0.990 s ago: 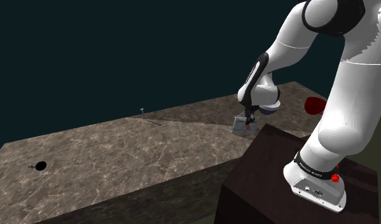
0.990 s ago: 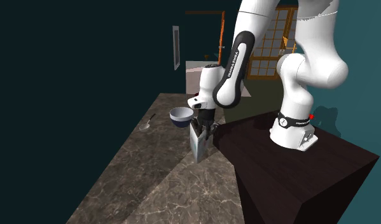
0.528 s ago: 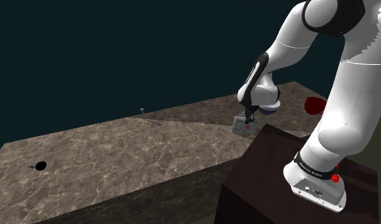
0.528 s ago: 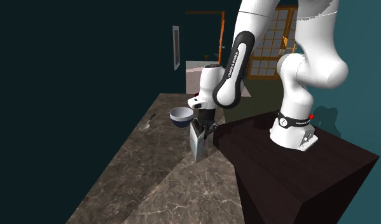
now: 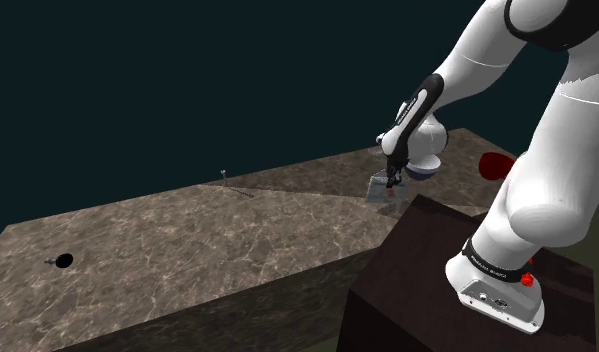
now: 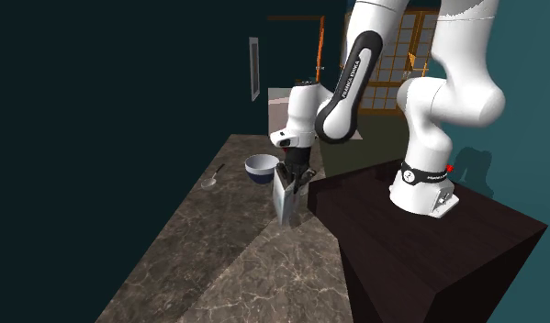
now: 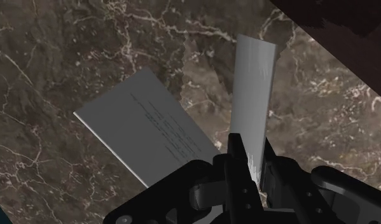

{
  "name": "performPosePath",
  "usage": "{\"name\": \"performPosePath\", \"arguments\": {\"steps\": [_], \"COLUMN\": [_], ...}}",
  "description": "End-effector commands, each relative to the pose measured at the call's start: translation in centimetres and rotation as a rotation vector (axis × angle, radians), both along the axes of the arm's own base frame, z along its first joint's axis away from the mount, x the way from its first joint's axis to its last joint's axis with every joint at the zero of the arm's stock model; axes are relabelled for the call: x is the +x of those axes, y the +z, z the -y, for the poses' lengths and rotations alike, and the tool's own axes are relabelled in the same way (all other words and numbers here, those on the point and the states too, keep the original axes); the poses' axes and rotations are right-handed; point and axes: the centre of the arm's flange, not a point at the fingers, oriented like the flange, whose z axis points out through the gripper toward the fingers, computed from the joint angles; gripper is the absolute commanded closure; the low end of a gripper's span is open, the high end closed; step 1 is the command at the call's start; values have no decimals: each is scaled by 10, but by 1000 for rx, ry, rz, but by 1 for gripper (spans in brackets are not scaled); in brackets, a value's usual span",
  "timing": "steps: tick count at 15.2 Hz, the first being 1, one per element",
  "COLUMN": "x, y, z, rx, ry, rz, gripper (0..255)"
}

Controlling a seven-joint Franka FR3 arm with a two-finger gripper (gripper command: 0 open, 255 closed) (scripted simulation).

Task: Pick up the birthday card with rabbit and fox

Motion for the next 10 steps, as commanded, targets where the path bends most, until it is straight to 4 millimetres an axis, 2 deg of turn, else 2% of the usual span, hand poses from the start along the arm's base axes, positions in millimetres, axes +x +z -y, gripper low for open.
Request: {"name": "performPosePath", "arguments": {"steps": [1,8,10], "x": [-1,-1,-1], "y": [10,47,48], "z": [-1,-1,-1], "rx": [-1,-1,-1], "ry": [1,1,1], "rz": [-1,-1,-1], "gripper": [255,255,255]}}
